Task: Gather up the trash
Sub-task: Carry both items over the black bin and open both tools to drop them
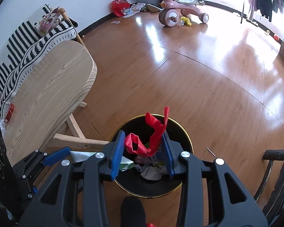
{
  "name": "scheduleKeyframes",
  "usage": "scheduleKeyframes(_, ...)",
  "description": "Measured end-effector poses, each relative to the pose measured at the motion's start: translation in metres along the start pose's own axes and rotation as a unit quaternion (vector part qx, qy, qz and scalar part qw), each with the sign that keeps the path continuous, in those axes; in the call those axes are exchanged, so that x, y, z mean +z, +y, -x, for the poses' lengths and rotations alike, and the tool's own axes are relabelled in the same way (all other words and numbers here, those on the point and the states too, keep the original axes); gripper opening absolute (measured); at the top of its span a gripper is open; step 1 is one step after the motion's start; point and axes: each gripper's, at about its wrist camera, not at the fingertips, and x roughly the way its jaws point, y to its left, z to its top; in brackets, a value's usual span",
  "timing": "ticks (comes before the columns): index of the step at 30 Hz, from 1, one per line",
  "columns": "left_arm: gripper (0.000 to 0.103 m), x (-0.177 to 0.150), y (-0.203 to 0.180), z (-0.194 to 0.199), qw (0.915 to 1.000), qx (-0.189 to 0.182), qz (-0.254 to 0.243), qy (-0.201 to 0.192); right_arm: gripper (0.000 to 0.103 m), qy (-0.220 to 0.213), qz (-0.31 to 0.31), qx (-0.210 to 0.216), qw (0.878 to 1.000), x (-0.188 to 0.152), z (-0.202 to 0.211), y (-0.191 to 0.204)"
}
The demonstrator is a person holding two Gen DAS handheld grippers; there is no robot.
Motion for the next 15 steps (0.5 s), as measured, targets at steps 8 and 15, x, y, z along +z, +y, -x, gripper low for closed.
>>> scheduleKeyframes(8,0.073,0.001,0.005,0.011,0.9999,0.005,0.008,-0.009,0.039,0.007,0.003,0.004,1.000,0.000,-0.005,0.002)
scheduleKeyframes(15,0.083,0.004,0.020,0.032,0.9992,0.013,0.025,-0.027,0.059,0.014,-0.003,0.018,1.000,0.002,-0.008,0.005)
